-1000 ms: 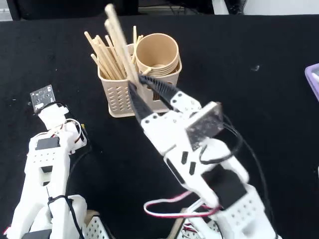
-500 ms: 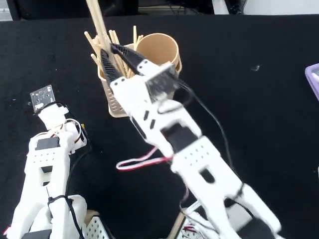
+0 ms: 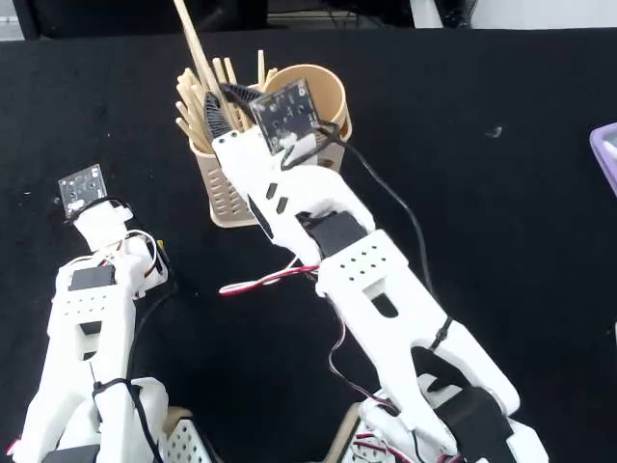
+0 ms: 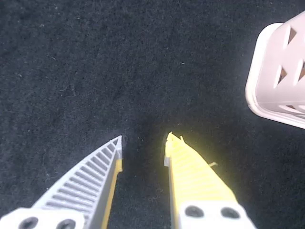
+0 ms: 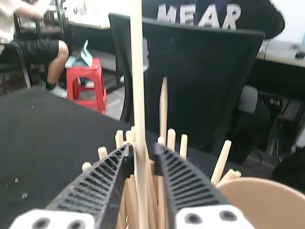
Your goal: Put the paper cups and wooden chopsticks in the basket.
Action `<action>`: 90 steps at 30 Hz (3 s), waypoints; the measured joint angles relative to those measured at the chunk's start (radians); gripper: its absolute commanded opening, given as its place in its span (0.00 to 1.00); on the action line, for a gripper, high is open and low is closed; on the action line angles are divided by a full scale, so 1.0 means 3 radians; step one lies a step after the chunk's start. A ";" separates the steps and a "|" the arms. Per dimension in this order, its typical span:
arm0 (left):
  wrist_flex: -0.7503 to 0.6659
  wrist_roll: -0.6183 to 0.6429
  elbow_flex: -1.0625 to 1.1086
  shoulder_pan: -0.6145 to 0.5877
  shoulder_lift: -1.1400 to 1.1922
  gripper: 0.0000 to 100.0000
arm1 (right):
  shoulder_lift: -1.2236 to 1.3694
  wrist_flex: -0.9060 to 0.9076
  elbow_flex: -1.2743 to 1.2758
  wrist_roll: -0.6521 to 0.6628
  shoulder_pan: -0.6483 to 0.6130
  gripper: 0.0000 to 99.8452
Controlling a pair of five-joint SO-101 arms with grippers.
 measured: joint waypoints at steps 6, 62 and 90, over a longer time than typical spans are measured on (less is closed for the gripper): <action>0.0000 0.0000 0.0000 0.0000 0.0000 0.16 | -0.0005 0.0419 -0.0107 0.0000 0.0000 0.14; 0.0286 -0.0271 0.0286 -0.0338 -0.1069 0.03 | -0.4772 0.3330 0.3319 0.0752 0.1043 0.02; 0.0573 -0.1601 0.1744 0.1135 -0.3785 0.03 | -0.4777 0.3135 0.3611 -0.0026 0.1043 0.02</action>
